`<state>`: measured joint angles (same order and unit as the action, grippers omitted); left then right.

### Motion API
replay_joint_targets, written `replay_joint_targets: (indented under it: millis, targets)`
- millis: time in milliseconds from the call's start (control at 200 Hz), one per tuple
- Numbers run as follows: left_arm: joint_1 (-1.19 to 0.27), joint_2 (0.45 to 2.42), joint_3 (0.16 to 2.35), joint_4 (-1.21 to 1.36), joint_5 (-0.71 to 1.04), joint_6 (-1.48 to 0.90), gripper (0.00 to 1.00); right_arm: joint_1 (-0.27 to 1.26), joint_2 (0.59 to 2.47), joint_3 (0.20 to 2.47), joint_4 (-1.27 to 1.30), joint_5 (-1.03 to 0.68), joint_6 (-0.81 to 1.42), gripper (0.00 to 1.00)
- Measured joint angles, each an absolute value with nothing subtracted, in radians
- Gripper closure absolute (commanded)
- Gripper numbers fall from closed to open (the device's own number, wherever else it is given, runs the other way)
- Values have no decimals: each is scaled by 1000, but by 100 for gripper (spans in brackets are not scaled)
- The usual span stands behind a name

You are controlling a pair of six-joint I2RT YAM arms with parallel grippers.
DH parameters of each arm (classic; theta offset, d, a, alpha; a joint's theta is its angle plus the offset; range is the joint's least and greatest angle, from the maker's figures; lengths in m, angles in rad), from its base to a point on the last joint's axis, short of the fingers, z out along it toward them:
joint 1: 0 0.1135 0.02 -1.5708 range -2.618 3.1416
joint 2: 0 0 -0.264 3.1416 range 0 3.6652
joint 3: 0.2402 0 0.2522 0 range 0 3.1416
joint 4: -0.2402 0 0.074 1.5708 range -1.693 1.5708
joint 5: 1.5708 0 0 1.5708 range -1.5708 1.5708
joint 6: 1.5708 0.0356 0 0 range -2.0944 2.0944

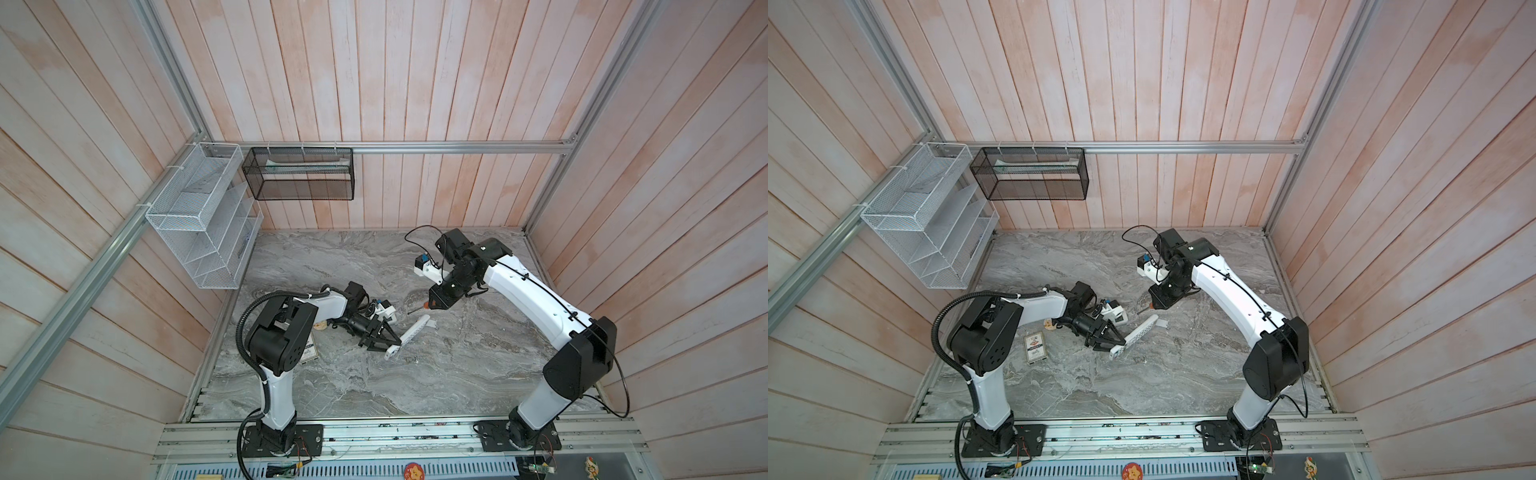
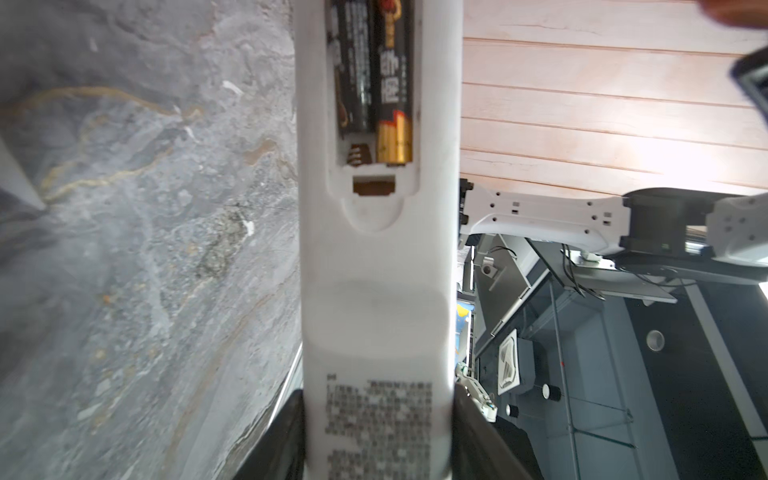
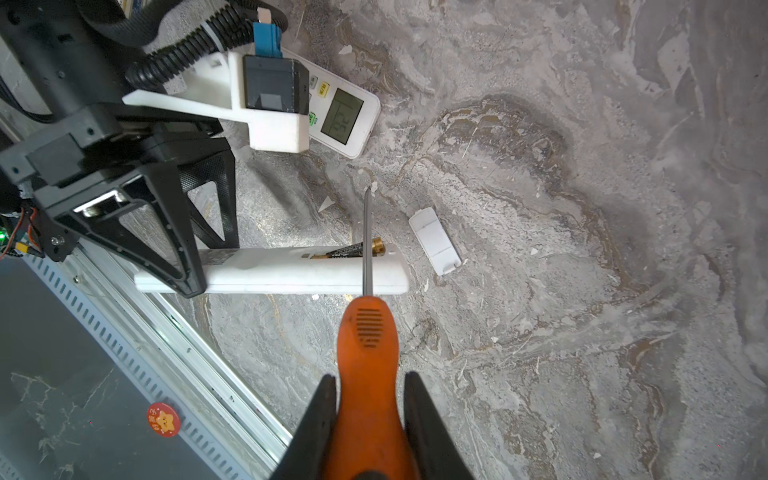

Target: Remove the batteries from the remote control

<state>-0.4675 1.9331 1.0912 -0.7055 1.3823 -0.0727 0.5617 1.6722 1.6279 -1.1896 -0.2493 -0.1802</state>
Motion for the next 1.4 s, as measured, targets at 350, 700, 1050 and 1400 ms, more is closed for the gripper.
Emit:
replay_joint_targets:
  millis: [350, 700, 1050, 1400]
  targets:
    - [-455, 1930, 950, -501, 1439, -285, 90, 538, 1652, 1589, -1167, -255, -189, 100]
    - [-457, 1944, 1004, -569, 1393, -243, 91, 529, 1597, 1529, -1158, -255, -187, 100]
    - [-472, 1907, 1252, -875, 922, 74, 97, 490, 1555, 1529, -1092, -290, -139, 100]
    - [-728, 1659, 1118, -747, 119, 303, 100, 431, 1429, 1522, -1090, -341, -45, 100]
